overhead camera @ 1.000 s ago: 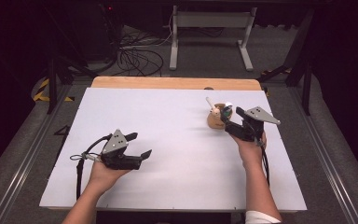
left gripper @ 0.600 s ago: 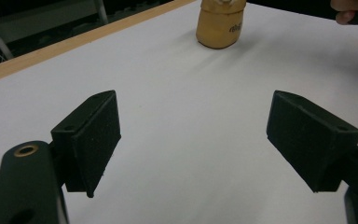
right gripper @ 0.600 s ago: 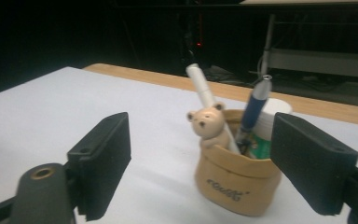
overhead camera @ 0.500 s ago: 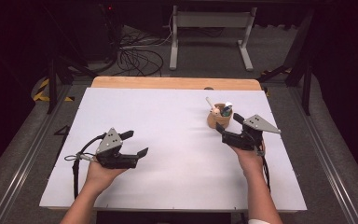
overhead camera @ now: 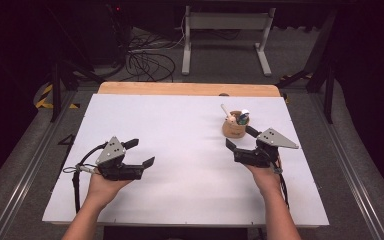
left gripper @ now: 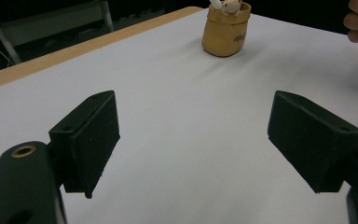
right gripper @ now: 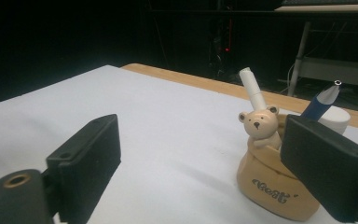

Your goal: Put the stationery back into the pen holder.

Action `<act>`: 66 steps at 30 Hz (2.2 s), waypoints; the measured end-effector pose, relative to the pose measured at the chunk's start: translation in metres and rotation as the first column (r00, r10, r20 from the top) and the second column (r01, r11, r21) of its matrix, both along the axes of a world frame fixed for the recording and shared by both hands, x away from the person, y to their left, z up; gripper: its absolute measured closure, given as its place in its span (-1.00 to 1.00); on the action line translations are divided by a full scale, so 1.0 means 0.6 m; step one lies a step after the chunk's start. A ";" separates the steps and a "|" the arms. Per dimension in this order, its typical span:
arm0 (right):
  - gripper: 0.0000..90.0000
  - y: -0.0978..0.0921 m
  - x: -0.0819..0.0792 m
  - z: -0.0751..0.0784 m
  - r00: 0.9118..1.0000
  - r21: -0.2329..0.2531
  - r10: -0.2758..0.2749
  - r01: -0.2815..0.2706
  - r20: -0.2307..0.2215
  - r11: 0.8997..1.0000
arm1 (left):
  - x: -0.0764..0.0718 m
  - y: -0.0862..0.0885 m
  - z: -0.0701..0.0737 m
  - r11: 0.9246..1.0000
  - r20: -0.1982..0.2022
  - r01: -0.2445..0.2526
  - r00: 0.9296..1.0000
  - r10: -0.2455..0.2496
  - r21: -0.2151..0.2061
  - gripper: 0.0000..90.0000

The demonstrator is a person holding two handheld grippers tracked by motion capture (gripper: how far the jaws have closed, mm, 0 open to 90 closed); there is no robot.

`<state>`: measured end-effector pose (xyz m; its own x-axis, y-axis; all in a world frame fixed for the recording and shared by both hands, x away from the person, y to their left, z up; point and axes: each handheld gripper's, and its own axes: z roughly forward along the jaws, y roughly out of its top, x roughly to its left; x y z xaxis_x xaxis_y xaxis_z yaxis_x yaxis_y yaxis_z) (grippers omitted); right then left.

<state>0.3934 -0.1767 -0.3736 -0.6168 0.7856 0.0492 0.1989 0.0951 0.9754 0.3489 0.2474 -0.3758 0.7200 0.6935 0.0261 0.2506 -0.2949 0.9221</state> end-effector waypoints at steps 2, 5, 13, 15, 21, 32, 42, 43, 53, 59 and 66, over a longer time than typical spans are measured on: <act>-0.76 -0.002 -0.003 0.001 1.000 0.002 0.013 -0.013 0.004 1.000 | -0.001 0.003 0.000 1.000 0.001 -0.004 1.000 0.004 -0.003 -0.62; -0.79 -0.004 -0.009 0.001 1.000 0.003 0.027 -0.027 0.008 1.000 | -0.001 0.008 0.002 1.000 0.005 -0.010 1.000 0.010 -0.007 -0.62; -0.85 -0.018 -0.021 -0.004 0.999 0.004 0.036 -0.036 0.001 0.999 | -0.006 0.018 0.005 1.000 0.007 -0.014 1.000 0.014 -0.024 -0.63; -0.85 -0.023 -0.024 -0.004 0.999 0.010 0.034 -0.034 0.005 0.999 | -0.006 0.022 0.006 0.999 0.009 -0.018 1.000 0.018 -0.029 -0.63; -0.88 -0.036 -0.034 -0.007 1.000 0.011 0.031 -0.031 -0.003 0.999 | -0.008 0.030 0.008 0.999 0.017 -0.019 1.000 0.019 -0.040 -0.63; -0.90 -0.060 -0.049 -0.009 1.000 0.017 0.013 -0.013 -0.009 1.000 | -0.009 0.037 0.009 0.998 0.018 -0.020 1.000 0.021 -0.054 -0.63; -0.92 -0.073 -0.057 -0.009 1.000 0.038 0.014 -0.014 -0.008 0.999 | -0.011 0.045 0.011 0.997 0.019 -0.028 0.999 0.030 -0.072 -0.63; -0.92 -0.074 -0.057 -0.009 1.000 0.037 0.015 -0.014 -0.008 0.999 | -0.011 0.047 0.012 0.997 0.022 -0.027 0.999 0.029 -0.068 -0.63; -0.94 -0.081 -0.060 -0.008 1.000 0.054 0.020 -0.019 -0.005 0.998 | -0.014 0.052 0.012 0.996 0.020 -0.036 0.999 0.038 -0.078 -0.63; -0.96 -0.091 -0.061 -0.011 1.000 0.061 0.005 -0.005 0.001 0.998 | -0.013 0.056 0.012 0.995 0.016 -0.036 0.999 0.037 -0.090 -0.63; -0.97 -0.101 -0.059 -0.017 1.000 0.069 -0.018 0.018 -0.009 0.997 | -0.012 0.057 0.012 0.996 0.021 -0.034 0.999 0.036 -0.083 -0.63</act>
